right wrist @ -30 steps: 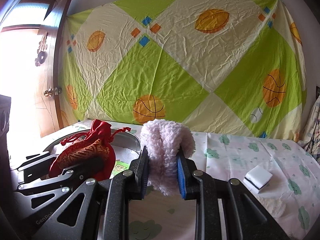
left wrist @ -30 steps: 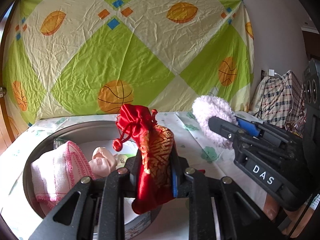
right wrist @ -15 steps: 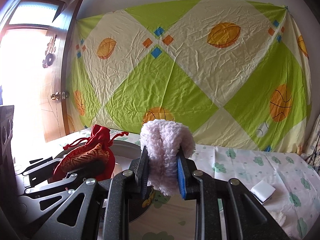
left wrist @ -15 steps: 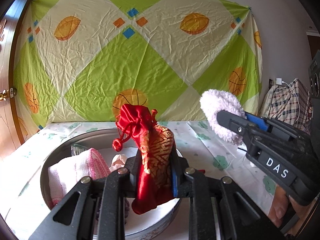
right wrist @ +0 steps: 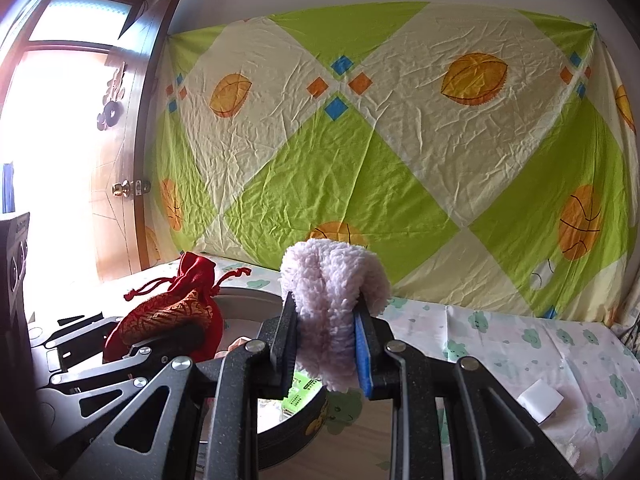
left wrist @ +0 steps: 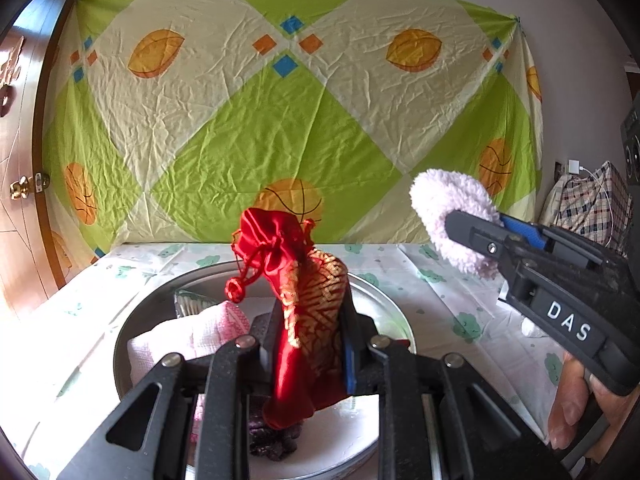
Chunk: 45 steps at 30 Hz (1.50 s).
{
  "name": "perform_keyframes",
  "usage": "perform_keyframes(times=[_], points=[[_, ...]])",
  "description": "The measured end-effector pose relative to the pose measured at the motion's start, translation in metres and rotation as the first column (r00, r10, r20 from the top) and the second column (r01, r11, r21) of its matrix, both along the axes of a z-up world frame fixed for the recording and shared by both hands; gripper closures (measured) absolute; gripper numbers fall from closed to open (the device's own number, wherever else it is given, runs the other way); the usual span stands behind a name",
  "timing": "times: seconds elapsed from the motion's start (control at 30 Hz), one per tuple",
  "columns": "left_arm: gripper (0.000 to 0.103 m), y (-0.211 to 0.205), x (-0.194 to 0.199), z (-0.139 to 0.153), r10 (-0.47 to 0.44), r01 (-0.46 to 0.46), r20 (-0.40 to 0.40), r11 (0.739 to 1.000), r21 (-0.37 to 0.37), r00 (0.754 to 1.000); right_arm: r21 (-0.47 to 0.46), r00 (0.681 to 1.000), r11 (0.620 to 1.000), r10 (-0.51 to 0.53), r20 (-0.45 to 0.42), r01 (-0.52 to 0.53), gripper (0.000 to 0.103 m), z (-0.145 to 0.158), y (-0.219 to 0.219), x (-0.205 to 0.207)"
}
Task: Organize soft objects
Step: 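Carry the red pouch over the tin with the left gripper while the right gripper carries the fluffy item, then lower the fluffy item and pouch into the tin and open both grippers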
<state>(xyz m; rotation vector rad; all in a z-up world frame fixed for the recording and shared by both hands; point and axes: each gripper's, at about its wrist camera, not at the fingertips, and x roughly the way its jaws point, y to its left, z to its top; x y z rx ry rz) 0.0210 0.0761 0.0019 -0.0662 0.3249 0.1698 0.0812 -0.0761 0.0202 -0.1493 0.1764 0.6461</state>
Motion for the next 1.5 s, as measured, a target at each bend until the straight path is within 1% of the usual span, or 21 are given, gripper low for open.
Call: perform_keyframes(times=[0.4,0.67,0.73,0.8,0.87,0.93,1.07,1.17,1.2,1.23,1.27,1.33,1.4,1.43,1.47,1.5], points=[[0.083,0.027,0.003,0.002,0.056,-0.056,-0.025,0.998,0.026,0.998,-0.019,0.999,0.999,0.038,0.001,-0.038,0.077,0.006,0.027,0.004],[0.083,0.044,0.011,0.003,0.072,-0.070,-0.067,0.997,0.028,0.995,-0.056,0.997,0.997,0.059,-0.050,-0.061,0.077,0.004,0.050,0.020],[0.083,0.050,0.015,0.003,0.073,-0.071,-0.089,0.997,0.027,0.993,-0.083,0.995,0.994,0.061,-0.085,-0.068,0.077,0.000,0.060,0.028],[0.083,0.059,0.022,0.001,0.054,-0.054,-0.124,0.999,0.000,0.991,-0.087,0.988,0.993,0.069,-0.136,-0.081,0.077,-0.007,0.067,0.040],[0.083,0.067,0.029,-0.004,0.041,-0.047,-0.159,0.998,-0.032,0.986,-0.114,0.981,0.990,0.065,-0.182,-0.086,0.077,-0.014,0.075,0.050],[0.083,0.072,0.036,-0.009,0.042,-0.048,-0.190,0.999,-0.027,0.981,-0.146,0.972,0.985,0.057,-0.227,-0.092,0.076,-0.024,0.083,0.059],[0.083,0.081,0.050,-0.019,0.020,-0.035,-0.254,0.998,-0.056,0.967,-0.175,0.956,0.980,0.038,-0.290,-0.093,0.076,-0.041,0.089,0.073],[0.083,0.085,0.059,-0.025,0.001,-0.025,-0.294,0.997,-0.078,0.956,-0.188,0.951,0.978,0.030,-0.309,-0.092,0.075,-0.048,0.091,0.078],[0.081,0.084,0.060,-0.025,0.001,-0.024,-0.299,0.997,-0.075,0.954,-0.191,0.947,0.977,0.030,-0.319,-0.095,0.074,-0.050,0.092,0.079],[0.075,0.084,0.060,-0.024,0.000,-0.021,-0.300,0.997,-0.069,0.954,-0.194,0.943,0.976,0.029,-0.330,-0.098,0.073,-0.052,0.092,0.081],[0.071,0.082,0.061,-0.024,0.001,-0.021,-0.309,0.998,-0.059,0.951,-0.189,0.940,0.977,0.029,-0.341,-0.099,0.070,-0.053,0.091,0.082],[0.055,0.079,0.063,-0.023,0.014,-0.028,-0.330,0.999,-0.038,0.944,-0.178,0.935,0.979,0.029,-0.354,-0.098,0.048,-0.055,0.089,0.084],[0.033,0.077,0.058,-0.019,0.019,-0.031,-0.310,0.999,-0.033,0.950,-0.163,0.937,0.983,0.022,-0.349,-0.084,0.039,-0.053,0.080,0.081],[0.024,0.075,0.056,-0.017,0.017,-0.028,-0.300,0.999,-0.033,0.954,-0.153,0.941,0.986,0.013,-0.338,-0.069,0.035,-0.051,0.074,0.079],[0.021,0.073,0.052,-0.014,0.020,-0.030,-0.287,0.999,-0.030,0.958,-0.143,0.943,0.988,0.008,-0.332,-0.058,0.033,-0.049,0.068,0.078],[0.014,0.071,0.049,-0.012,0.030,-0.038,-0.276,0.999,-0.023,0.961,-0.127,0.946,0.991,0.005,-0.325,-0.049,0.029,-0.046,0.060,0.076]])
